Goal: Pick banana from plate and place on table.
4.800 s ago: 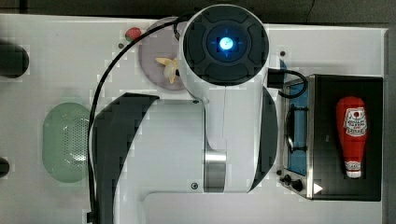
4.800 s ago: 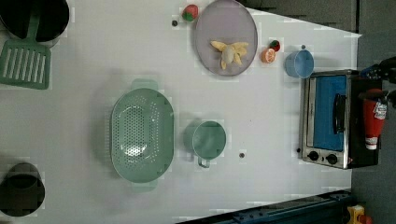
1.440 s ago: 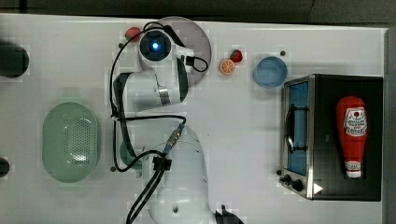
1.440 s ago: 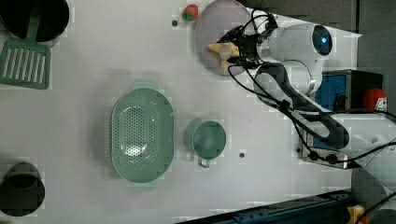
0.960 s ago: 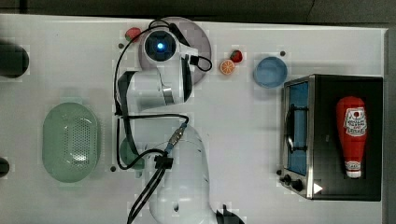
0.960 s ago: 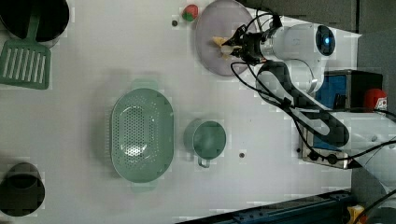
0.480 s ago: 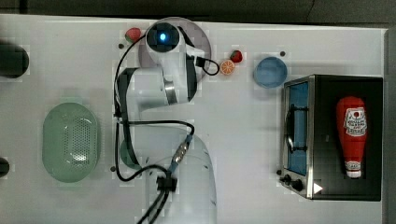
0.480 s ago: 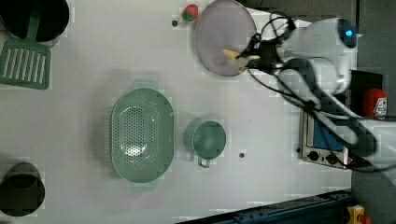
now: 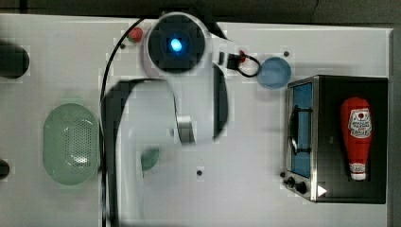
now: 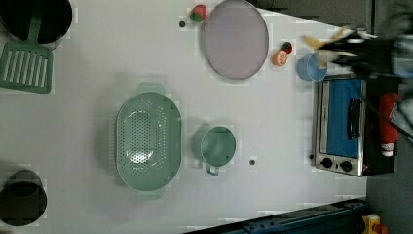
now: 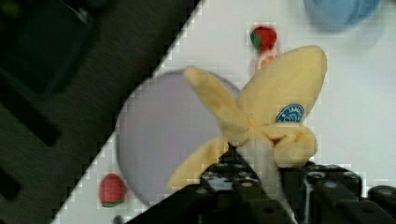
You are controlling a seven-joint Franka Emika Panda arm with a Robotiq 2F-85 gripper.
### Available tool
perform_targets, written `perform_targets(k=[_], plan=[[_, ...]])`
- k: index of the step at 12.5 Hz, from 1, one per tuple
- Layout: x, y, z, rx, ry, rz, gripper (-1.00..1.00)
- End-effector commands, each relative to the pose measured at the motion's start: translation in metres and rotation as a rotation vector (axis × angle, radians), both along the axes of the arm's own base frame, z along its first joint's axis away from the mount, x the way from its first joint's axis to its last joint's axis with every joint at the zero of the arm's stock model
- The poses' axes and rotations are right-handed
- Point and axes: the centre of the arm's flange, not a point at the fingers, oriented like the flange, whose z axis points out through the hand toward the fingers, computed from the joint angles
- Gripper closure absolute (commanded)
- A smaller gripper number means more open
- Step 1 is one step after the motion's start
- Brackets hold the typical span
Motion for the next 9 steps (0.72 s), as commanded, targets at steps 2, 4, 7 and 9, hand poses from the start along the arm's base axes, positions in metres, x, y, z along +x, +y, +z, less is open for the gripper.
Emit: perform_targets(k=[2, 4, 7, 9], plan=[[-0.061, -0.039, -0.007, -0.012, 0.082, -0.014, 0.56], [-0.097, -0.047, -0.018, -0.012, 0.116, -0.030, 0.56], [-0.138, -0.056, -0.072, -0.006, 0.210, -0.047, 0.56], [-0.148, -0.057, -0.110, 0.000, 0.233, -0.048, 0.56]])
